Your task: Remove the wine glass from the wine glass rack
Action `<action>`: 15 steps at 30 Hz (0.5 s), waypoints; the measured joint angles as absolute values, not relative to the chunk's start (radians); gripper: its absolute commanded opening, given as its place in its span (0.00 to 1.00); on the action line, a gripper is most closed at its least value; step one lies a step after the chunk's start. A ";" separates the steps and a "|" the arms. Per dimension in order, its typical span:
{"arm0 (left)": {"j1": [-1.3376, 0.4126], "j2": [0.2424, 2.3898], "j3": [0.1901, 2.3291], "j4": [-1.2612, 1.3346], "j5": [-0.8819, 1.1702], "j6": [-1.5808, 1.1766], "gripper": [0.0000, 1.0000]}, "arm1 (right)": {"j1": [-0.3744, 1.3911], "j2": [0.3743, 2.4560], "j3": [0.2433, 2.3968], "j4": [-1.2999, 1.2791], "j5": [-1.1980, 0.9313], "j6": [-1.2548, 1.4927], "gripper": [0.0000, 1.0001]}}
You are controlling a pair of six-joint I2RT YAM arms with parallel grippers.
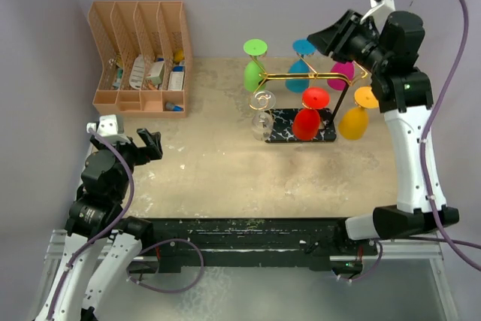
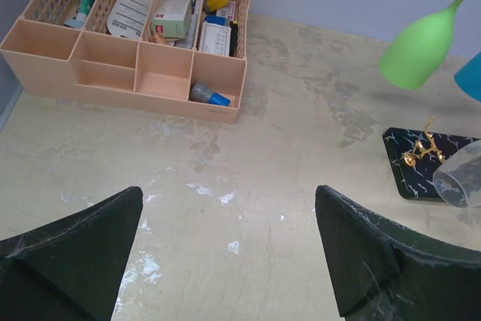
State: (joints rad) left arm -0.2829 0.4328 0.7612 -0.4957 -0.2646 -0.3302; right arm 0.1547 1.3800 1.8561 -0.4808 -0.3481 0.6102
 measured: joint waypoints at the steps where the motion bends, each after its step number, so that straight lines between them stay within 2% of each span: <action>1: -0.283 0.433 0.761 -0.496 -0.265 -0.330 0.99 | 0.118 1.403 1.876 -0.484 -0.373 0.611 0.45; 6: -0.283 0.442 0.761 -0.499 -0.266 -0.331 0.99 | -0.116 1.496 1.914 -0.435 -0.487 0.675 0.50; 9: -0.283 0.451 0.761 -0.503 -0.266 -0.331 0.99 | -0.242 1.533 1.895 -0.364 -0.561 0.756 0.58; 15: -0.283 0.472 0.762 -0.504 -0.268 -0.331 0.99 | -0.368 1.626 1.916 -0.303 -0.627 0.844 0.56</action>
